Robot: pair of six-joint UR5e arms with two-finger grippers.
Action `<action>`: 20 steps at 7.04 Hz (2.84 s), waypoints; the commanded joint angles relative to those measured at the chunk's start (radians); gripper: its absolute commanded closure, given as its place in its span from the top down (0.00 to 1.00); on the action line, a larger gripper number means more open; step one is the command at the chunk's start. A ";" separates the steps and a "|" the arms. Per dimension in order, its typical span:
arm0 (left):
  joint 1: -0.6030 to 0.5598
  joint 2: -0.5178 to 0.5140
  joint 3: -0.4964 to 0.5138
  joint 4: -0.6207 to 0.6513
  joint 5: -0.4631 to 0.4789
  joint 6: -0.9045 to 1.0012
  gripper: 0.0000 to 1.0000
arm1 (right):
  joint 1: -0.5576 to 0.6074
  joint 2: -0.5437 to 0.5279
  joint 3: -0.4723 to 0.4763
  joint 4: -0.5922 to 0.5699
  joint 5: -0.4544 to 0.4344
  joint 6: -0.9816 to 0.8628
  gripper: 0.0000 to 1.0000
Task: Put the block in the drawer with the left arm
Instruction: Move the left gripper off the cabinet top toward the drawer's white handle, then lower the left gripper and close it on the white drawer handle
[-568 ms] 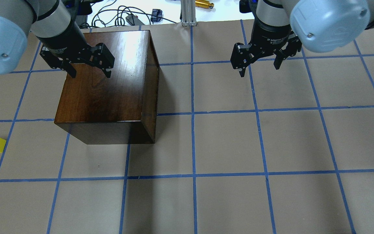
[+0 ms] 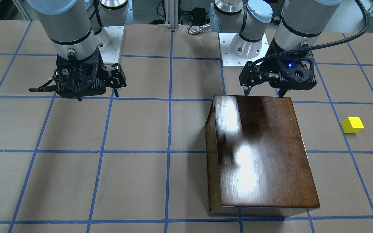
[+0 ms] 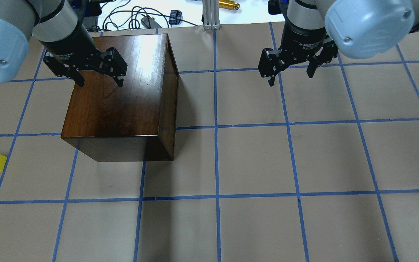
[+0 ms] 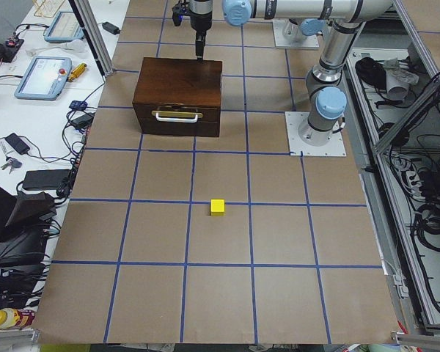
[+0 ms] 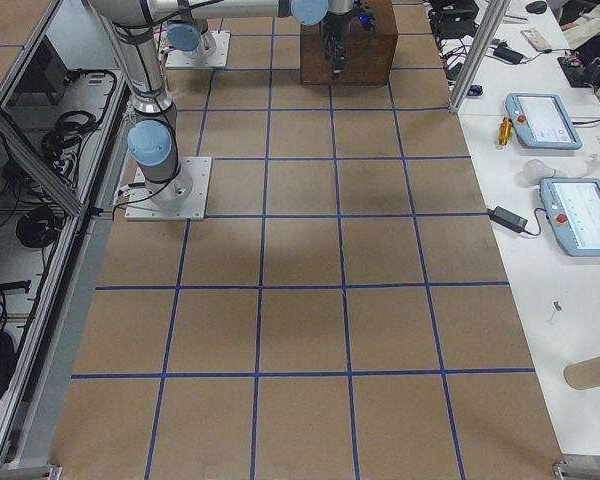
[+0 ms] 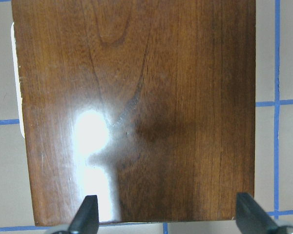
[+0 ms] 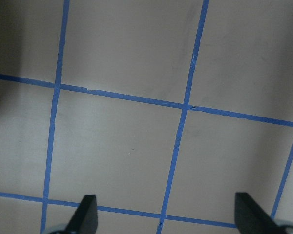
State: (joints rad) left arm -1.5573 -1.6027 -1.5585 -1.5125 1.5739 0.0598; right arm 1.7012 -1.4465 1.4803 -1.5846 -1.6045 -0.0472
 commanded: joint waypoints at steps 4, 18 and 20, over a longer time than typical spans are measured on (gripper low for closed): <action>0.003 0.001 0.000 0.000 0.000 0.002 1.00 | 0.000 0.000 0.000 0.000 0.000 0.001 1.00; 0.566 -0.294 0.153 0.017 0.031 0.400 1.00 | 0.000 0.000 0.000 0.000 0.000 0.000 1.00; 0.560 -0.391 0.156 0.063 0.000 0.426 1.00 | 0.000 0.000 0.000 0.000 0.000 0.001 1.00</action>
State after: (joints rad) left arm -0.9934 -1.9377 -1.4085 -1.4697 1.5971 0.4736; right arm 1.7012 -1.4464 1.4803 -1.5846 -1.6046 -0.0465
